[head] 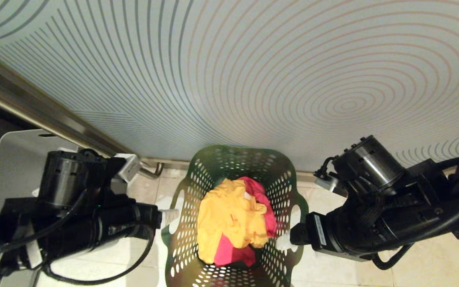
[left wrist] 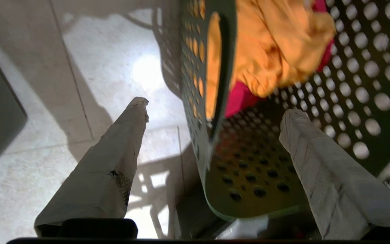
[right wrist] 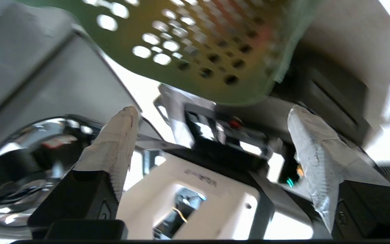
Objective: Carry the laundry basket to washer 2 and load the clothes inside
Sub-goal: Pick up the clothes basket and put it beside the washing machine
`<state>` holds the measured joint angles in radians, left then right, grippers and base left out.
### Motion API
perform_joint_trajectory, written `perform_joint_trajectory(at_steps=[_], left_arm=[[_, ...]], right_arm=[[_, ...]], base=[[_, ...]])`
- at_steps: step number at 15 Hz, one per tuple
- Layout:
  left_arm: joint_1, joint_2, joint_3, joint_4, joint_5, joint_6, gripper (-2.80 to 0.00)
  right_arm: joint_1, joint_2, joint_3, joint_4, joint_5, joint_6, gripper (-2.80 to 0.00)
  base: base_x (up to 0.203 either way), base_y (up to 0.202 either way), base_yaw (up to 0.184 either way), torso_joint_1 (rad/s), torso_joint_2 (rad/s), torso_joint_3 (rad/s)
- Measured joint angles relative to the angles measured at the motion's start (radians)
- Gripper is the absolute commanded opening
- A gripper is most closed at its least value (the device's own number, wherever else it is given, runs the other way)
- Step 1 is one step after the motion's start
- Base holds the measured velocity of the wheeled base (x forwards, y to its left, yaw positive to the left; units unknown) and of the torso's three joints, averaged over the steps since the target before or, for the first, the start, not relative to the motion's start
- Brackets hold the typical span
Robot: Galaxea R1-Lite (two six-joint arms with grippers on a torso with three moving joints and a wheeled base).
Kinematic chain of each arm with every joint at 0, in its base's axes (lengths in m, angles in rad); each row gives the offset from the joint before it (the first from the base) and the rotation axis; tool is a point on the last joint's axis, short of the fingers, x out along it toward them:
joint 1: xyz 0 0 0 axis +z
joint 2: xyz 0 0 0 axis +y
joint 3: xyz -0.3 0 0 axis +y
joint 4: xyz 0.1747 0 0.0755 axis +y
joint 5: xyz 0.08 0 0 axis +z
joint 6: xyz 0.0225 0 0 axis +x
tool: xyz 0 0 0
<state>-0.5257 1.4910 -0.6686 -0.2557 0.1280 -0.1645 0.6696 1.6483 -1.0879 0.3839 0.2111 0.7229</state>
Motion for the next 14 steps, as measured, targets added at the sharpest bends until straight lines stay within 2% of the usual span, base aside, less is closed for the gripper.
perform_joint_trajectory(at_steps=[2, 4, 14], left_arm=[[0.000, 0.058, -0.034, -0.035, 0.043, 0.009, 0.00], [0.001, 0.102, -0.054, -0.039, 0.047, 0.032, 0.00], [0.002, 0.195, -0.077, -0.048, 0.041, 0.029, 0.00]], right_arm=[[-0.003, 0.024, -0.029, 0.063, -0.023, -0.001, 0.00], [-0.014, 0.036, -0.046, 0.115, -0.027, -0.001, 0.00], [-0.088, 0.111, -0.019, 0.097, -0.032, -0.026, 0.00]], base=[[0.000, 0.000, 0.000, 0.000, 0.00, 0.000], [0.000, 0.000, 0.000, 0.000, 0.00, 0.000], [0.000, 0.000, 0.000, 0.000, 0.00, 0.000]])
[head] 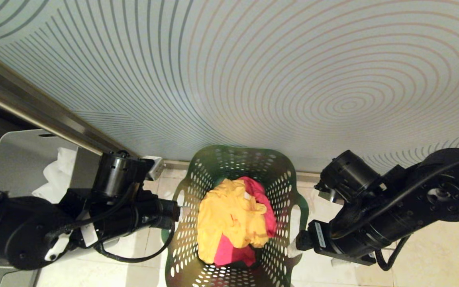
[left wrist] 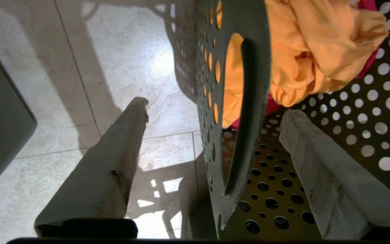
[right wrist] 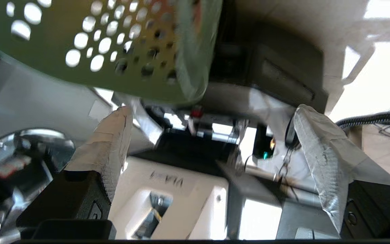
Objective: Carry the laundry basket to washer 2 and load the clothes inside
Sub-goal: Pick up the clothes basket and put it beside the washing machine
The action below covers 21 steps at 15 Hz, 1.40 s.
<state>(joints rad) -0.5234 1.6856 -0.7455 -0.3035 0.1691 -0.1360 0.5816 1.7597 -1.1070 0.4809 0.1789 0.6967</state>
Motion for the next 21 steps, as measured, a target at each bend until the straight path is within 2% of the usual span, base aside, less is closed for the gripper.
perform_joint_trajectory(at_steps=[4, 6, 11, 16, 18, 21], left_arm=[[0.004, 0.047, -0.001, -0.105, 0.006, 0.000, 0.00], [0.005, 0.070, -0.005, -0.121, 0.007, 0.000, 0.00], [0.012, 0.092, -0.018, -0.118, -0.009, -0.003, 0.00], [0.032, 0.093, -0.021, -0.107, -0.066, -0.007, 0.00], [0.036, 0.093, -0.029, -0.082, -0.113, -0.037, 0.00], [0.037, 0.093, -0.049, -0.030, -0.132, -0.045, 0.00]], right_arm=[[-0.053, 0.052, -0.004, -0.078, -0.007, -0.044, 0.00], [-0.074, 0.075, -0.017, -0.096, -0.007, -0.068, 0.00], [-0.112, 0.120, -0.040, -0.181, -0.001, -0.074, 0.00], [-0.115, 0.126, -0.077, -0.194, 0.031, -0.060, 0.00], [-0.115, 0.118, -0.084, -0.194, 0.033, -0.059, 0.00], [-0.115, 0.102, -0.120, -0.195, 0.048, -0.055, 0.00]], base=[[0.000, 0.000, 0.000, 0.000, 0.00, 0.000], [0.000, 0.000, 0.000, 0.000, 0.00, 0.000], [0.000, 0.000, 0.000, 0.000, 0.00, 0.000], [0.000, 0.000, 0.000, 0.000, 0.00, 0.000], [0.000, 0.000, 0.000, 0.000, 0.00, 0.000], [0.000, 0.000, 0.000, 0.000, 0.00, 0.000]])
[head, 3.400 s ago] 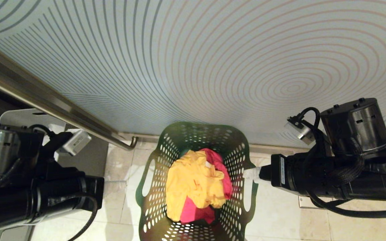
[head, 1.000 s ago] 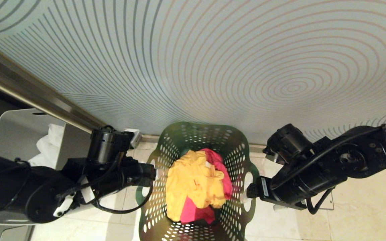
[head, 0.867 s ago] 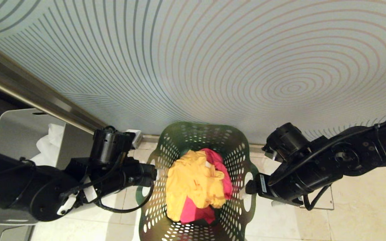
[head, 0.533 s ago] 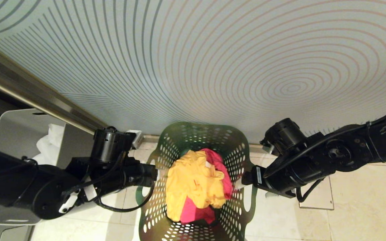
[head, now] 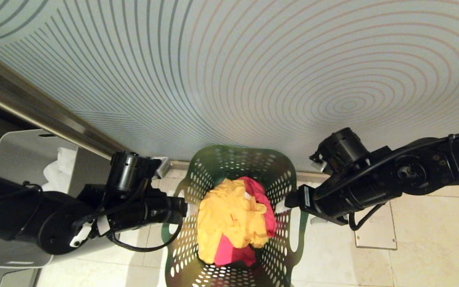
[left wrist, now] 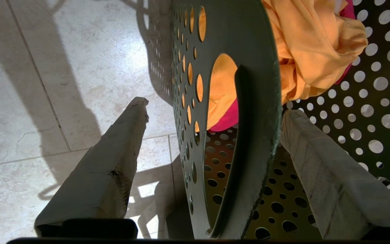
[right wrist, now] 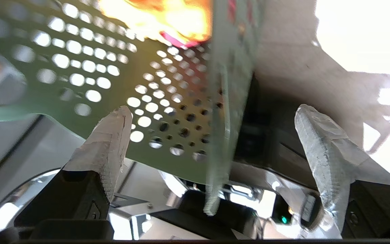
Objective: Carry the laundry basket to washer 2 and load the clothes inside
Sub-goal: Pick up the clothes basket and put it beside the washing machine
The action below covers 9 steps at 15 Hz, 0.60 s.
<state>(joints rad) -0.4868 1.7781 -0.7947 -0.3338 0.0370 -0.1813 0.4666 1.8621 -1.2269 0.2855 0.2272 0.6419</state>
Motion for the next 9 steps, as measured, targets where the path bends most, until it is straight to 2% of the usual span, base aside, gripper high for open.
perform_joint_trajectory(at_steps=[6, 9], left_arm=[[-0.001, 0.000, 0.007, 0.005, 0.000, 0.000, 0.00], [-0.002, 0.000, 0.014, 0.005, 0.004, 0.001, 0.00]], right_arm=[[0.000, 0.036, -0.021, -0.138, 0.035, 0.035, 0.00], [0.002, 0.051, -0.022, -0.146, 0.060, 0.057, 0.00]], base=[[0.000, 0.000, 0.000, 0.000, 0.00, 0.000], [0.000, 0.000, 0.000, 0.000, 0.00, 0.000]])
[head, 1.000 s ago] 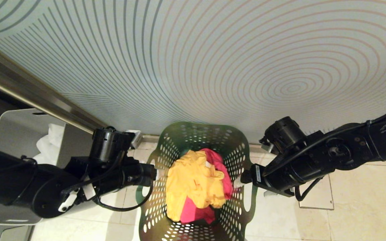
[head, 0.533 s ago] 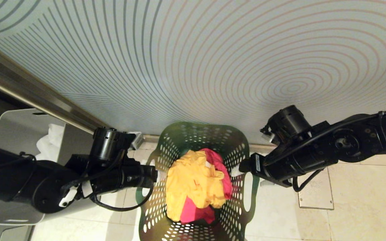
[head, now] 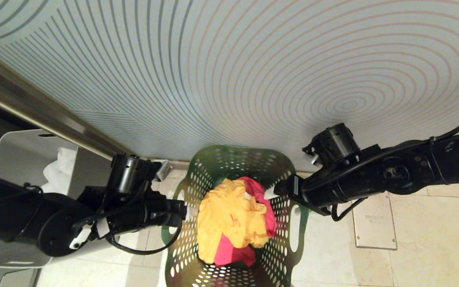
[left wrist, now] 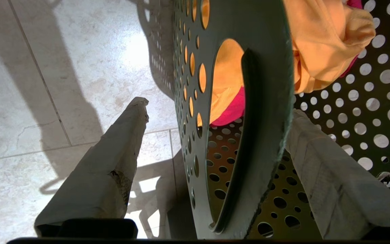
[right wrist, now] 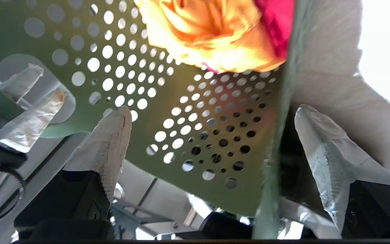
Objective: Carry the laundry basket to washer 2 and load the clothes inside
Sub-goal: Pick up the clothes basket and put it beside the washing machine
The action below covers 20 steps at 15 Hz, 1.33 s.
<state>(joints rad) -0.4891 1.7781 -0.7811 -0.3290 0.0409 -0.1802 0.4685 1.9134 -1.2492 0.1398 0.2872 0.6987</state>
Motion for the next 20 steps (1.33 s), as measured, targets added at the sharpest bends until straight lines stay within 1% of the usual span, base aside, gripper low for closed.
perform_joint_trajectory(at_steps=[5, 9, 11, 15, 16, 18, 20], left_arm=[[-0.012, 0.004, 0.004, 0.000, 0.003, 0.000, 0.00], [-0.019, 0.008, 0.005, 0.003, 0.003, 0.002, 0.00], [-0.022, 0.008, 0.006, 0.003, 0.003, 0.000, 0.00], [-0.023, 0.009, 0.016, 0.001, 0.002, -0.001, 0.00], [-0.023, 0.009, 0.019, -0.001, -0.001, -0.011, 0.00], [-0.027, 0.007, 0.012, -0.002, -0.010, -0.058, 0.00], [-0.030, -0.002, -0.001, 0.000, -0.035, -0.070, 0.00]], right_arm=[[0.018, 0.001, -0.015, 0.002, 0.005, 0.027, 0.00], [0.074, -0.008, -0.038, 0.055, 0.011, 0.053, 0.00], [0.108, -0.007, -0.041, 0.055, 0.015, 0.062, 0.00], [0.129, 0.008, -0.028, 0.047, 0.012, 0.067, 0.00], [0.129, 0.015, -0.020, 0.034, 0.009, 0.067, 0.00], [0.130, 0.026, -0.002, -0.007, 0.003, 0.067, 0.00], [0.130, 0.031, 0.015, -0.015, 0.002, 0.067, 0.00]], base=[[0.000, 0.000, 0.000, 0.000, 0.00, 0.000], [0.000, 0.000, 0.000, 0.000, 0.00, 0.000], [0.000, 0.000, 0.000, 0.000, 0.00, 0.000], [0.000, 0.000, 0.000, 0.000, 0.00, 0.000], [0.000, 0.000, 0.000, 0.000, 0.00, 0.000], [0.000, 0.000, 0.000, 0.000, 0.00, 0.000], [0.000, 0.000, 0.000, 0.000, 0.00, 0.000]])
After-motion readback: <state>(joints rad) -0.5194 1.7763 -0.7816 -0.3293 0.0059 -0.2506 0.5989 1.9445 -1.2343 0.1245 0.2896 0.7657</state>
